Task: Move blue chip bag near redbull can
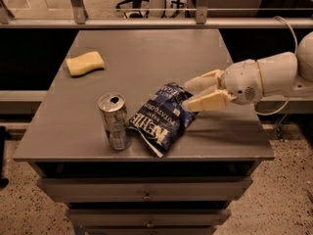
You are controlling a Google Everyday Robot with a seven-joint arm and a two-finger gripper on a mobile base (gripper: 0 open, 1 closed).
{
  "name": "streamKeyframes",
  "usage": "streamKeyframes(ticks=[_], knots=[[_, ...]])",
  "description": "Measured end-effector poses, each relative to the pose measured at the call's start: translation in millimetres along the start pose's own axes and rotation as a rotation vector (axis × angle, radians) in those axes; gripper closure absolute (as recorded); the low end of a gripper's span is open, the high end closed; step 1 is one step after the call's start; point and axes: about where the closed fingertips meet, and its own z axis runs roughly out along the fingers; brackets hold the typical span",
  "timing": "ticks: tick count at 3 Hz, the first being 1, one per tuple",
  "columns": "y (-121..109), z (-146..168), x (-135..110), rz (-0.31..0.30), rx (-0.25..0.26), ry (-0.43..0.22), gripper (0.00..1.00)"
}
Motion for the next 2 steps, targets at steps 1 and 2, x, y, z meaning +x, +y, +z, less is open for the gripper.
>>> streamKeyframes(ticks=[1, 2], knots=[[-19.4, -17.2, 2.4, -0.018, 0.086, 0.033, 0.00], [-65.3, -64.1, 17.1, -0.047, 0.229, 0.076, 0.00]])
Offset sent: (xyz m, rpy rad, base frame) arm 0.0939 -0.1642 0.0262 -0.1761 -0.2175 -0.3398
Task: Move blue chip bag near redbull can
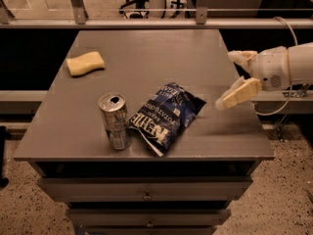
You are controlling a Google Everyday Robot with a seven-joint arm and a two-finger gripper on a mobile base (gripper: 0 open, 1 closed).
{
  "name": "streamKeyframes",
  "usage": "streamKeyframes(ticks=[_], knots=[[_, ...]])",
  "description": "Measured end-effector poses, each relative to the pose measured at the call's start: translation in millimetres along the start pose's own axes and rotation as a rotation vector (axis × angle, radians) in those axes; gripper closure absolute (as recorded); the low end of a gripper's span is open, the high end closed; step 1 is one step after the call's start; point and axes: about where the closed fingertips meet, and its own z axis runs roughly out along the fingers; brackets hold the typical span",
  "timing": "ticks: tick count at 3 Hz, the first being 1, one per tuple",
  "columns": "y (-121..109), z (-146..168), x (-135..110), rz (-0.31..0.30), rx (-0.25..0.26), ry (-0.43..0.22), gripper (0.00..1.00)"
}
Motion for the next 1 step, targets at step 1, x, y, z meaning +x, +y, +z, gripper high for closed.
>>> streamKeyframes(ticks=[1], knots=[[-58.3, -47.9, 18.1, 0.008, 0.171, 0.031, 0.00]])
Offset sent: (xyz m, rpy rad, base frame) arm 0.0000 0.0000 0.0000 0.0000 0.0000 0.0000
